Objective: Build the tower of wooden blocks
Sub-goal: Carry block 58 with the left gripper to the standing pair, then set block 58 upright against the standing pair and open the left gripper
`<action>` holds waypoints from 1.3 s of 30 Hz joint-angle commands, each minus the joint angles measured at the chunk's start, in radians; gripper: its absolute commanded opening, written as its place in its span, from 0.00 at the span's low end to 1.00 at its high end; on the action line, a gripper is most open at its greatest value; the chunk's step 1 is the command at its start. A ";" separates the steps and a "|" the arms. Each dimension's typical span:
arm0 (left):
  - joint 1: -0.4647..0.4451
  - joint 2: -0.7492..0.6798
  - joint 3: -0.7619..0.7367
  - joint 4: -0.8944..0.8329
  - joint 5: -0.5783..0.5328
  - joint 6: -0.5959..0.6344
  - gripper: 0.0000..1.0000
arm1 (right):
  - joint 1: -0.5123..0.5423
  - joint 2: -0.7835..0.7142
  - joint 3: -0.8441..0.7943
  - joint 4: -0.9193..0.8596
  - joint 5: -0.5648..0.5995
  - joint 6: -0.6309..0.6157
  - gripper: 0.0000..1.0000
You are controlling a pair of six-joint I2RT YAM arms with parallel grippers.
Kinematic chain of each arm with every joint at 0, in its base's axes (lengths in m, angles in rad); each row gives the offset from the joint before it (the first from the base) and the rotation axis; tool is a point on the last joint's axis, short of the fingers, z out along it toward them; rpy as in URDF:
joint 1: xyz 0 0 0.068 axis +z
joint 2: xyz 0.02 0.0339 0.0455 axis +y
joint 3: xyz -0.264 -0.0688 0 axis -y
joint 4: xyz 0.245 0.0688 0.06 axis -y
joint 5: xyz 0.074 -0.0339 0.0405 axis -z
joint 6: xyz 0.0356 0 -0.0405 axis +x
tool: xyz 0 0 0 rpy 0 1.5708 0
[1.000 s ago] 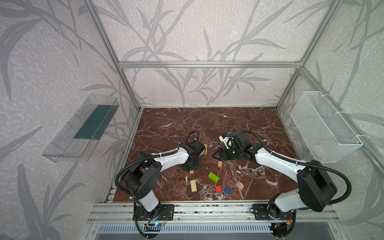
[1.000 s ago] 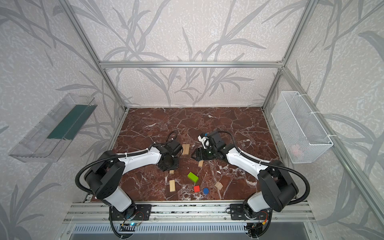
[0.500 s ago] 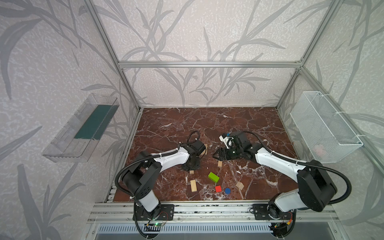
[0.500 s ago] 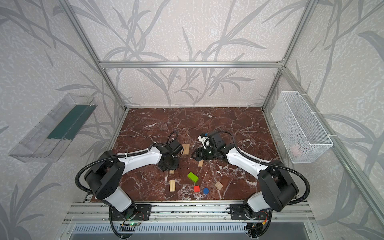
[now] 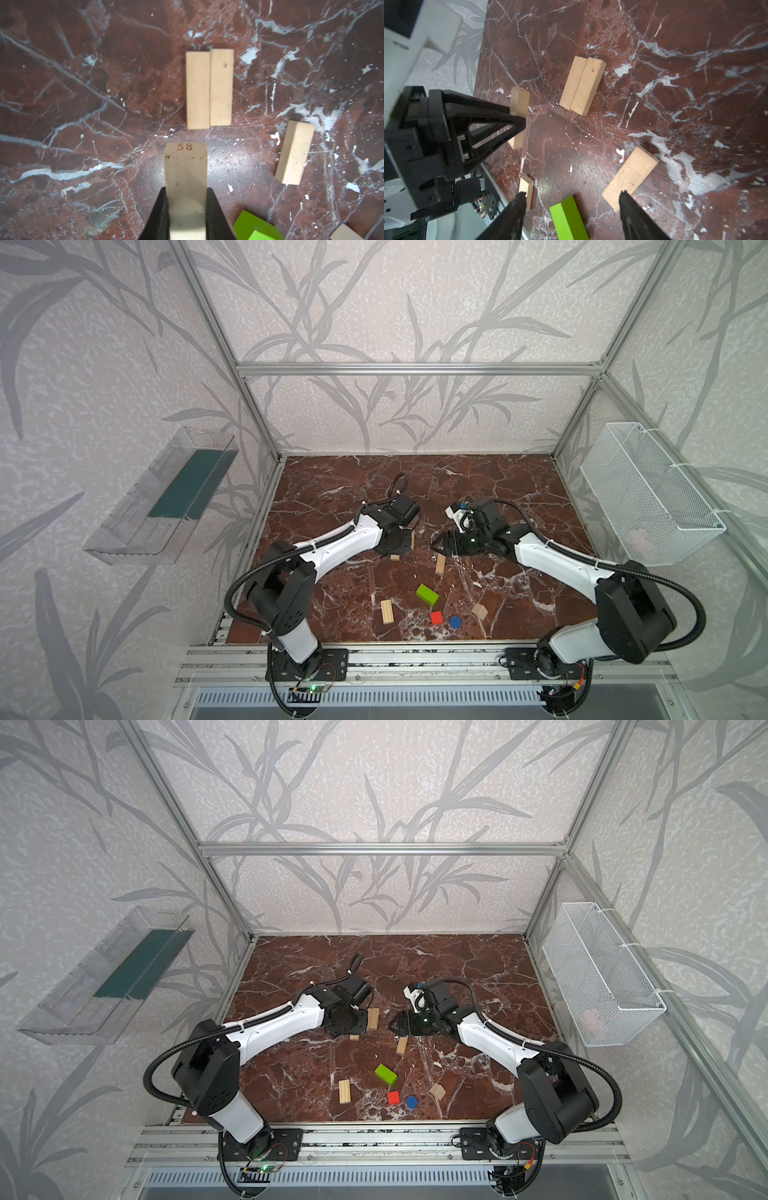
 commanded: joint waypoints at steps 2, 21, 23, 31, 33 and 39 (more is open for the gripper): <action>0.015 0.083 0.086 -0.061 0.018 0.064 0.12 | -0.005 -0.031 0.022 0.016 0.008 -0.037 0.71; 0.062 0.299 0.288 -0.112 0.041 0.094 0.09 | -0.015 -0.038 0.008 0.063 0.018 -0.023 0.71; 0.066 0.310 0.297 -0.116 0.035 0.088 0.09 | -0.015 -0.036 0.010 0.064 0.020 -0.022 0.71; 0.069 0.342 0.325 -0.122 0.043 0.091 0.09 | -0.019 -0.030 0.013 0.065 0.023 -0.015 0.71; 0.069 0.350 0.331 -0.123 0.044 0.093 0.09 | -0.018 -0.027 0.013 0.066 0.022 -0.013 0.71; 0.069 0.373 0.346 -0.130 0.037 0.097 0.09 | -0.019 -0.027 0.012 0.069 0.023 -0.012 0.71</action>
